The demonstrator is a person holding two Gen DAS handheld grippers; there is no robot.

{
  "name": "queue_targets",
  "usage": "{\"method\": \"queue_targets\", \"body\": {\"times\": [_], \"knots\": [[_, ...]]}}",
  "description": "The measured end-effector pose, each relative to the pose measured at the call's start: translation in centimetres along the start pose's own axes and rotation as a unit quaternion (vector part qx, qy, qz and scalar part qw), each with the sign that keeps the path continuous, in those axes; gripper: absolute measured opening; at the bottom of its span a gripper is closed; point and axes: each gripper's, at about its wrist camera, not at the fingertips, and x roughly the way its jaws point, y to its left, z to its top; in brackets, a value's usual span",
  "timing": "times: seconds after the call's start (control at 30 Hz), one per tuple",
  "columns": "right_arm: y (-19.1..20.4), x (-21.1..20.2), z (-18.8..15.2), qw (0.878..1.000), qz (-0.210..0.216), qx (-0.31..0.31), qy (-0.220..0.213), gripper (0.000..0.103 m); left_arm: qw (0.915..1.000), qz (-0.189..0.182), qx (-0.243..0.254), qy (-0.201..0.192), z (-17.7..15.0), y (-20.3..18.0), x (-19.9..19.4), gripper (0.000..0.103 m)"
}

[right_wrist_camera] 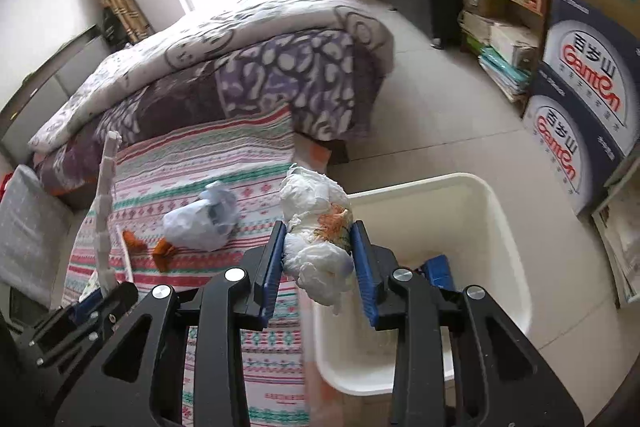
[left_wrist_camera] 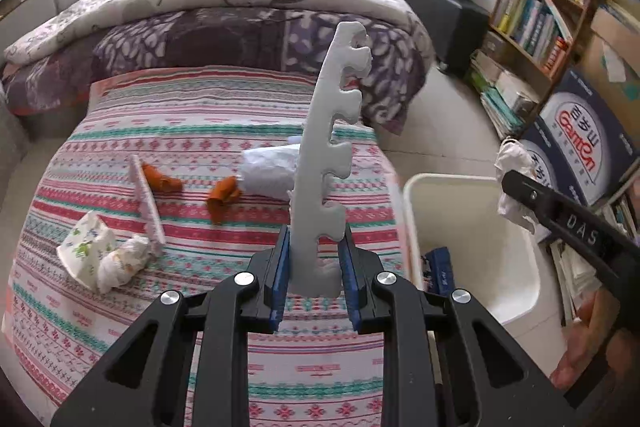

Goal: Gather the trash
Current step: 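Carry the foam strip and tissue bundle over the white bin and open both tools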

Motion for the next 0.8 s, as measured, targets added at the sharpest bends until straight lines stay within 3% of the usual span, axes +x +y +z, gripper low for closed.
{"method": "queue_targets", "body": {"times": [0.1, 0.37, 0.53, 0.8], "knots": [[-1.5, -0.4, 0.3, 1.000, -0.015, 0.017, -0.004, 0.043, 0.9998, -0.012, 0.015, 0.004, -0.2, -1.8, 0.5, 0.024], [-5.0, -1.5, 1.1, 0.996, -0.066, 0.054, -0.031, 0.082, 0.9979, -0.034, 0.051, 0.019, -1.0, -5.8, 1.4, 0.024], [-6.6, -2.1, 1.4, 0.993, -0.085, 0.071, -0.038, 0.091, 0.9955, -0.057, 0.070, 0.030, -1.5, -8.2, 1.9, 0.024], [-8.5, -2.4, 1.6, 0.989, -0.100, 0.104, -0.040, 0.093, 0.9925, -0.073, 0.093, 0.030, -1.9, -11.3, 2.7, 0.024]]}}
